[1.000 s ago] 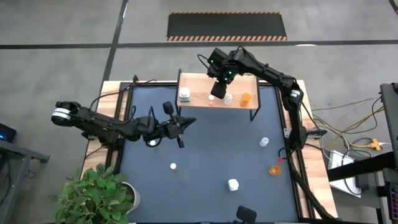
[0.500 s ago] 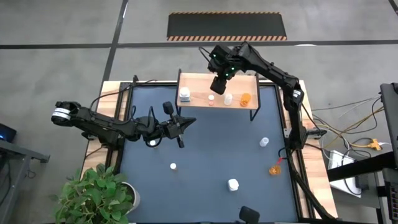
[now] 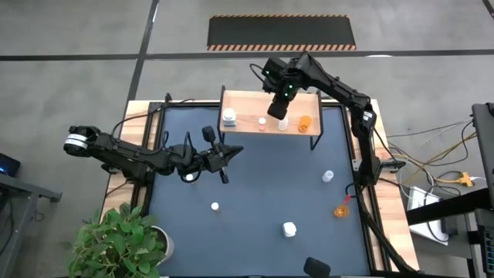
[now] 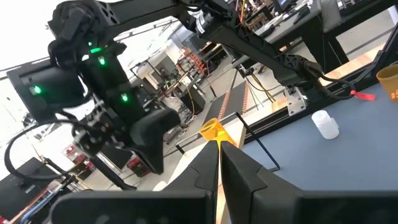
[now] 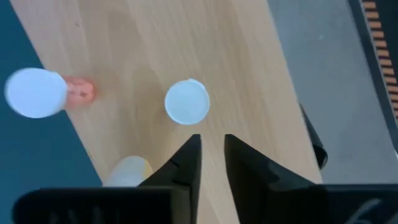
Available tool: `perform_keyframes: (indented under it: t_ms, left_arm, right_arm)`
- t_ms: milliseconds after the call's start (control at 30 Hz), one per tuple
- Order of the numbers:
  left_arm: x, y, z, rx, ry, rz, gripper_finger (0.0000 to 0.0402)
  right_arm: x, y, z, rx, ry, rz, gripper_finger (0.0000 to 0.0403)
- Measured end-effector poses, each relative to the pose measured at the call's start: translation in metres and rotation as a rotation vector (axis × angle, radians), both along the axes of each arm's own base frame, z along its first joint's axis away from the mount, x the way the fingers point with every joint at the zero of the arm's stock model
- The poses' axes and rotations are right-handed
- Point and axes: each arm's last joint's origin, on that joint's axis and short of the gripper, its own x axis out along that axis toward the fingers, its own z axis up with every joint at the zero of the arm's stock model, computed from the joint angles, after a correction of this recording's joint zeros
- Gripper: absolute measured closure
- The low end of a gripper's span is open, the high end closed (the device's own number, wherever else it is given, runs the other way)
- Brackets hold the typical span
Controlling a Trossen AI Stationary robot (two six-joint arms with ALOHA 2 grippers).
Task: Pick and place medicine bottles onto shelf by color
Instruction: Put the right yellow pill bottle on the shelf
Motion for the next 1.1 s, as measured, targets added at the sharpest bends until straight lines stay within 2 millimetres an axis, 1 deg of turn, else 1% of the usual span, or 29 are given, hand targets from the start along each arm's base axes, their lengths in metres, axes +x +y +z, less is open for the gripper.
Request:
perform_keyframes:
  t_ms: [200,300,667,867,1100]
  left_arm:
    - [0.0,0.0,0.0,0.0,0.0,0.0,0.0402]
    - [0.0,0.0,0.0,0.0,0.0,0.0,0.0402]
    - [0.0,0.0,0.0,0.0,0.0,0.0,0.0402]
    - [0.0,0.0,0.0,0.0,0.0,0.0,0.0402]
    - [0.0,0.0,0.0,0.0,0.0,0.0,0.0402]
  right_arm:
    - [0.006,-0.004,-0.019,-0.005,0.033,-0.005,0.0388]
    - [0.008,-0.006,-0.023,-0.011,0.025,-0.003,0.0393]
    - [0.012,-0.006,-0.024,-0.012,0.001,0.027,0.0394]
    - [0.016,-0.007,-0.023,0.001,-0.058,0.055,0.0394]
    - [0.015,-0.007,-0.023,0.0,-0.055,0.059,0.0394]
